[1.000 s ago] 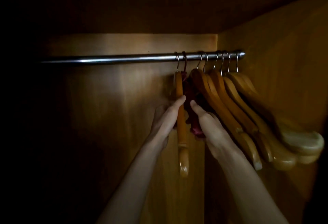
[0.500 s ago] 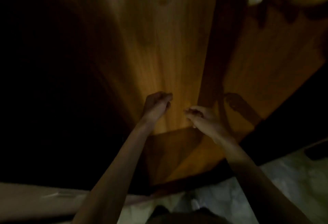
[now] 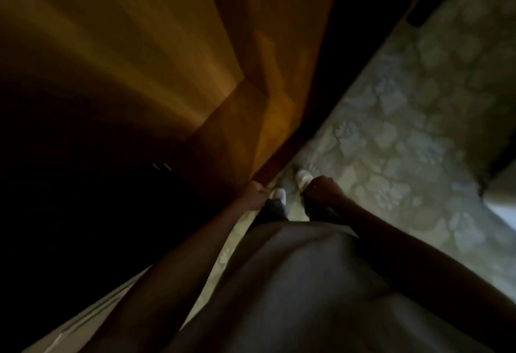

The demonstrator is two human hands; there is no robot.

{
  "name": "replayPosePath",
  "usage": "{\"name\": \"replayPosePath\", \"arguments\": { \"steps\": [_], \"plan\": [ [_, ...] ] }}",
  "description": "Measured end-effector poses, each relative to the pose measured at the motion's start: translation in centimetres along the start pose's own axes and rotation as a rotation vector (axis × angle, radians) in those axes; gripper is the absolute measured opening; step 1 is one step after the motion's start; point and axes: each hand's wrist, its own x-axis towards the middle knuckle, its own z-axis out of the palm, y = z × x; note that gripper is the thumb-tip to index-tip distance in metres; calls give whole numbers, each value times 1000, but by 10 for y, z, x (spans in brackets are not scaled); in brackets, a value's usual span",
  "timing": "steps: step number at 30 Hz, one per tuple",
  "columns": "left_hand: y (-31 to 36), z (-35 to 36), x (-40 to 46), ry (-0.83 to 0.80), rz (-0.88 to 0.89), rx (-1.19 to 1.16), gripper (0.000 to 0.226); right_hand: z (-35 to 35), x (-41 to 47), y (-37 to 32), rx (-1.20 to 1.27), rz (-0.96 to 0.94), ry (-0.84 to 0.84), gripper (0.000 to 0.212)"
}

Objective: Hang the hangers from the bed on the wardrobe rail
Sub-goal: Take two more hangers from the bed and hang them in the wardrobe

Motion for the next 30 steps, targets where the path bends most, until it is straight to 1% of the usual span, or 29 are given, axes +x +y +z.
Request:
{"name": "replayPosePath", "arguments": {
  "steps": [2,5,7,9,12,17,21,24,27,30],
  "plan": [
    [-8,19,7,-48,34,172,14,19,-4,35,47,97,44,40],
    [-4,41,15,-66,91,319,17,37,-25,82,113,157,37,28],
    [6,55,25,-95,113,387,17,55,-39,113,220,238,71,31],
    [24,70,31,-149,156,460,16,79,-59,139,419,354,148,28],
    [70,102,21,-265,234,577,17,120,-94,174,700,520,241,21],
    [138,193,5,-418,349,790,18,195,-145,233,1129,783,249,23],
    [186,275,-9,-503,420,953,18,231,-168,268,1442,887,323,24],
    [215,322,-12,-512,443,1085,19,233,-176,302,1586,921,389,24],
    [244,353,-12,-428,456,1161,22,210,-179,344,1667,914,469,24],
    [271,367,-12,-350,431,1185,21,168,-179,392,1670,864,587,27]
  ]
}}
